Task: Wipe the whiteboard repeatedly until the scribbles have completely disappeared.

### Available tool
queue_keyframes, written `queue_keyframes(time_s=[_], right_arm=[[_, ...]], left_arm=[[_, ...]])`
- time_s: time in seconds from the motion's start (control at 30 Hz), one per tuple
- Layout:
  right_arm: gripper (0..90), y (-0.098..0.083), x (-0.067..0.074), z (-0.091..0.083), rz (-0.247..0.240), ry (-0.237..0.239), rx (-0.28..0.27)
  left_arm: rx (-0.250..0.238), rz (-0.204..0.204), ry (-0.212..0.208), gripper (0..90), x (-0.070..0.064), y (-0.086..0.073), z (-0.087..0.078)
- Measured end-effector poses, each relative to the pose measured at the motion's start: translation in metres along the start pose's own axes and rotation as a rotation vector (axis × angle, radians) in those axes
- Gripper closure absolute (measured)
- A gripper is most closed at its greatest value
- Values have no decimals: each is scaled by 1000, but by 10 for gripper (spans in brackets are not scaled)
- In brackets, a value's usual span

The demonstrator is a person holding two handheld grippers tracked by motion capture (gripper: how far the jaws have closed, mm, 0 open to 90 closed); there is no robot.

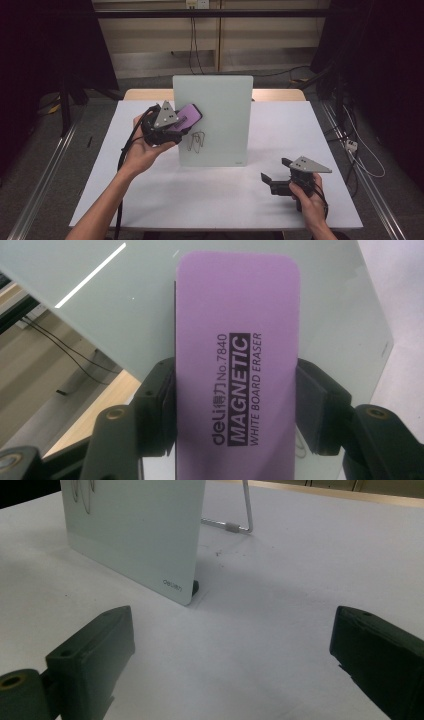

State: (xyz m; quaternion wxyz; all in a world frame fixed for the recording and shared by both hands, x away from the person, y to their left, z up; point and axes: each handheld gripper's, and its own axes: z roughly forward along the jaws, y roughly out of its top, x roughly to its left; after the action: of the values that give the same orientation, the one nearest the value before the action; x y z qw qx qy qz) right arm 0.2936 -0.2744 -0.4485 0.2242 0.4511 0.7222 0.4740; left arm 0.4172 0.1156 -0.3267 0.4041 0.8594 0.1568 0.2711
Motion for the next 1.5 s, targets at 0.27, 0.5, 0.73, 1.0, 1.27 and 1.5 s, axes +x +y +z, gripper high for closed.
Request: queue_keyframes(time_s=[0.27,0.5,0.73,1.0,1.27,1.5], right_arm=[[42,0,0,0,-4,0,2],[43,0,0,0,-1,-1,0],[42,0,0,0,-4,1,-4],[43,0,0,-1,-6,2,-3],[43,0,0,-1,2,3,-3],[42,0,-1,-1,2,1,-2]], left_arm=[[38,42,-26,413,-18,-7,12],[78,77,-55,412,-34,-14,22],[112,100,-79,412,-47,-22,30],[151,121,-128,412,-60,-33,39],[165,114,-138,412,-58,-33,37],[118,70,-79,412,-39,-25,23]])
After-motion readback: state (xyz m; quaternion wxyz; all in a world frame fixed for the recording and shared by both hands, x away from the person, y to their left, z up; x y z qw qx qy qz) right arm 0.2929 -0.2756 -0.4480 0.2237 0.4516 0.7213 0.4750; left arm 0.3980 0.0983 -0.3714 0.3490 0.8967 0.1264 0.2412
